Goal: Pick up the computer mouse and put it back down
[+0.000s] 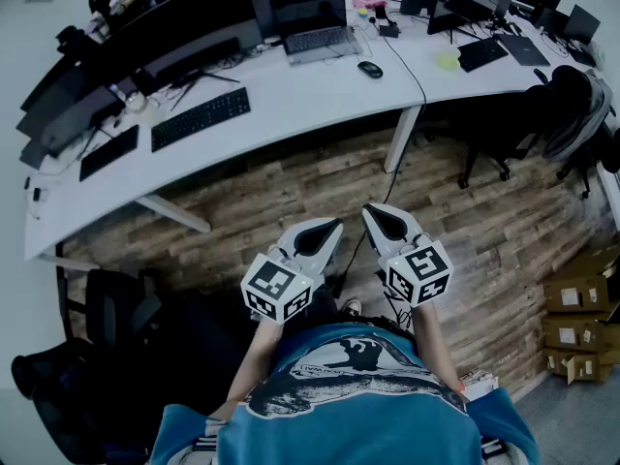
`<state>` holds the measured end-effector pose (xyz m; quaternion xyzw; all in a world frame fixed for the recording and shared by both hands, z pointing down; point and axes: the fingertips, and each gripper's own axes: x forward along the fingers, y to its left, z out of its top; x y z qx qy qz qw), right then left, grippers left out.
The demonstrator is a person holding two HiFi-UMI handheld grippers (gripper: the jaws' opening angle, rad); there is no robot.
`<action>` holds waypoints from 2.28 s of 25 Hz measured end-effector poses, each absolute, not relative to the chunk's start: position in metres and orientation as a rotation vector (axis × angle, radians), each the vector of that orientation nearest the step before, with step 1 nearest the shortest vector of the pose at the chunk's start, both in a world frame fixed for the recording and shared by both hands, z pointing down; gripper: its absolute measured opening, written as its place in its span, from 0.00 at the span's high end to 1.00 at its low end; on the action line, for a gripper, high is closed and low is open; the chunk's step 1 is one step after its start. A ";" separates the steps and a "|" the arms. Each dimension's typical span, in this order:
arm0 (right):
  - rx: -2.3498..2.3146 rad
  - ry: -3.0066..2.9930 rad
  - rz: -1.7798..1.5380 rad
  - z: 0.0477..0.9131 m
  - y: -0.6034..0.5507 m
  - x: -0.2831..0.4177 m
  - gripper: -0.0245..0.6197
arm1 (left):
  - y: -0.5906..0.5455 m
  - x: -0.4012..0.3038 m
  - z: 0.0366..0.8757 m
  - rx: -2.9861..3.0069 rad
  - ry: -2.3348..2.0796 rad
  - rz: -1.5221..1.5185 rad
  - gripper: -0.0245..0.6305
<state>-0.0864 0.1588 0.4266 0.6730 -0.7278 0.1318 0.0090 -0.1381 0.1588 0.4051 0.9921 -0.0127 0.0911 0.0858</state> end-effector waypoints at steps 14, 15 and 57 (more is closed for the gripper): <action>2.088 -2.326 0.459 0.434 0.172 -0.084 0.96 | 0.174 -0.135 0.411 2.941 -0.083 0.304 0.94; 2.082 -2.334 0.466 0.436 0.174 -0.084 0.96 | 0.177 -0.135 0.412 2.939 -0.089 0.305 0.94; 2.176 -2.250 0.676 0.449 -0.058 0.083 0.96 | -0.078 0.033 0.418 2.881 0.027 0.359 0.94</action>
